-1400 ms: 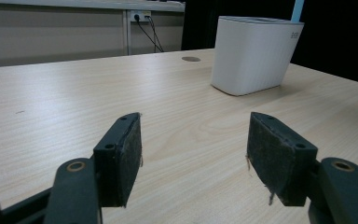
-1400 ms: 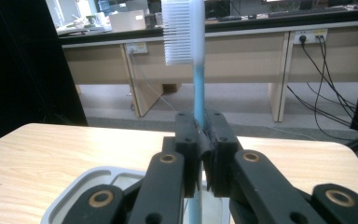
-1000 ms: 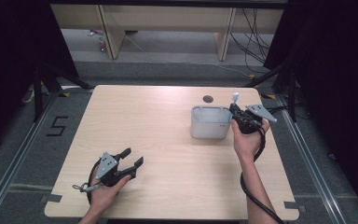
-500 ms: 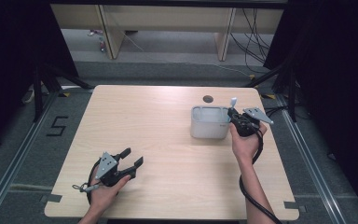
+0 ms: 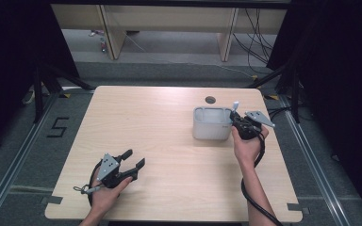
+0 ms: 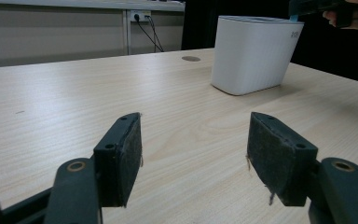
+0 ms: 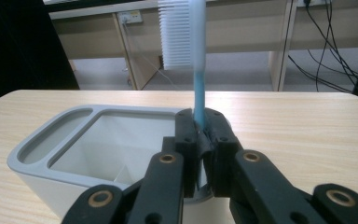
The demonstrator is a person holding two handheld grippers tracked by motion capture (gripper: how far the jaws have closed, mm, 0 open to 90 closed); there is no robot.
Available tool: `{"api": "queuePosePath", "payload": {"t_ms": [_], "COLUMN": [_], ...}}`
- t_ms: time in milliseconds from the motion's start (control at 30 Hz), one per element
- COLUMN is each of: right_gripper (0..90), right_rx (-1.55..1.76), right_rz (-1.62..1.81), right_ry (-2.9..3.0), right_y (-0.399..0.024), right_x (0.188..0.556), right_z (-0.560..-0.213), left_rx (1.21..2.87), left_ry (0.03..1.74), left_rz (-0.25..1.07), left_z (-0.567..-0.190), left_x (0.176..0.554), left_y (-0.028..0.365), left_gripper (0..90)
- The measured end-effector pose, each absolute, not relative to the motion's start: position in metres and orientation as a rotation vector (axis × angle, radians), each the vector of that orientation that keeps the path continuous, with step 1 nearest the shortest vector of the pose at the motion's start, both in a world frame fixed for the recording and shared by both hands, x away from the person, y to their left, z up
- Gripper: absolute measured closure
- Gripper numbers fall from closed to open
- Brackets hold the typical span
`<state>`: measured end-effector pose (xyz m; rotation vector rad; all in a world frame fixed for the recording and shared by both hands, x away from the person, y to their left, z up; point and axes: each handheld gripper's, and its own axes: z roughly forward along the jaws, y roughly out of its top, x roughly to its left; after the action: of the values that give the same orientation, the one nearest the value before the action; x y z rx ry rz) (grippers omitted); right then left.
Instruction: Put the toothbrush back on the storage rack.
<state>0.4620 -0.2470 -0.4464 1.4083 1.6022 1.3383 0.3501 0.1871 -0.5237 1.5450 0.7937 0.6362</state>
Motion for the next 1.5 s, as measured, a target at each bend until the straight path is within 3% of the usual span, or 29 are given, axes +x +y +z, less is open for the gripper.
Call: {"api": "queuePosePath", "payload": {"t_ms": [1000, 1233, 1500], "right_gripper": [83.1, 75.1, 59.0], "right_rx": [1.36, 1.353, 1.355], "right_rz": [1.296, 1.281, 1.274], "right_ry": [1.636, 1.639, 1.626], "right_y": [-0.2474, -0.2466, -0.2461], "right_x": [0.4618, 0.4609, 0.4558], "right_z": [-0.4514, -0.449, -0.4463], "left_rx": [1.548, 1.547, 1.543], "left_ry": [0.792, 0.792, 0.798], "left_rz": [0.637, 0.639, 0.635], "left_z": [-0.5236, -0.5237, -0.5238], "left_x": [0.35, 0.35, 0.3498], "left_y": [0.1872, 0.1871, 0.187], "left_gripper": [35.2, 35.2, 35.2]}}
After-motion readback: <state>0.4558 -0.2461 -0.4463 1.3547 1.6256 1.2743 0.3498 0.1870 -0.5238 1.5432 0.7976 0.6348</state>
